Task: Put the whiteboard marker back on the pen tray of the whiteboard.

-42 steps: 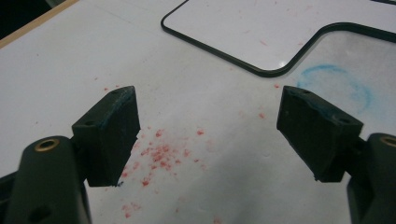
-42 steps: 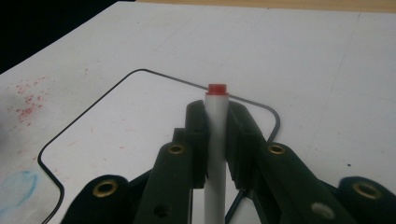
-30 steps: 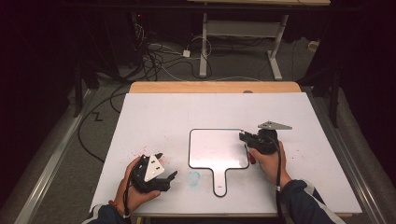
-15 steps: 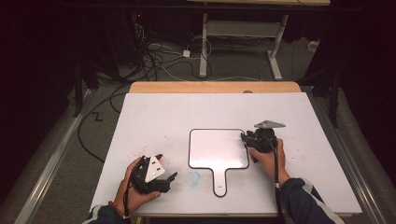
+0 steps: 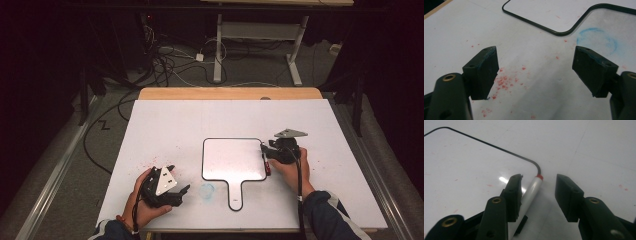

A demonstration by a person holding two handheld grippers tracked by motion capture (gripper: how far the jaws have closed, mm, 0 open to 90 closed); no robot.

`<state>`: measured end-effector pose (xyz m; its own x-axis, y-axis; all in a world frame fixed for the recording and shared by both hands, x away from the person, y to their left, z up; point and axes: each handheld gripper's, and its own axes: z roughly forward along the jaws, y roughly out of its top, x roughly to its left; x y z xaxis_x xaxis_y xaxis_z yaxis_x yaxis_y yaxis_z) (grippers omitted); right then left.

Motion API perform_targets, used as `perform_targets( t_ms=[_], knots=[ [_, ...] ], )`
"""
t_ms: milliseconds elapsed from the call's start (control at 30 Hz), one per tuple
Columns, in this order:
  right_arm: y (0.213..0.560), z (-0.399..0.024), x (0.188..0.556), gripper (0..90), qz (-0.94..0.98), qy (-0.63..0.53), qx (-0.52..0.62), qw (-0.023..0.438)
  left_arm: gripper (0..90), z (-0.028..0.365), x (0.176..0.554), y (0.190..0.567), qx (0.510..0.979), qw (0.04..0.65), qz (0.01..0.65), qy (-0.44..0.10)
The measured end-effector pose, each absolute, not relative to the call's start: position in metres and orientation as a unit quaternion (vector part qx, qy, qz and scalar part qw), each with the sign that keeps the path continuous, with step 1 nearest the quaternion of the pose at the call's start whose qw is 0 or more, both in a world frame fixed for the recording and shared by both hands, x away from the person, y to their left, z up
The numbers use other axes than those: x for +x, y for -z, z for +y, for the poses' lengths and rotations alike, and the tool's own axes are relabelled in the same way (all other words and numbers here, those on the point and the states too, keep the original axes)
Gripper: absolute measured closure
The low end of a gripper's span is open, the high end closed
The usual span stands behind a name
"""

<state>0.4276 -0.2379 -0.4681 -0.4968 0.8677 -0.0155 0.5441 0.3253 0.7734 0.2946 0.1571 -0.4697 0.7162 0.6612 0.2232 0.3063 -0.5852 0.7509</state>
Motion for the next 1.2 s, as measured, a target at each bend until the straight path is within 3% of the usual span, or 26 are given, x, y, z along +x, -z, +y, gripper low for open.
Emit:
perform_targets(
  t_ms=[667,1200],
  knots=[
    [0.427,-0.257,0.398,41.2,0.786,-0.423,0.355,0.278,19.8,0.157,0.296,0.468,0.85,0.355,0.286,-0.264],
    [0.412,-0.282,0.352,30.8,0.777,-0.462,0.312,0.292,19.8,0.156,0.298,0.468,0.852,0.347,0.288,-0.267]
  ],
)
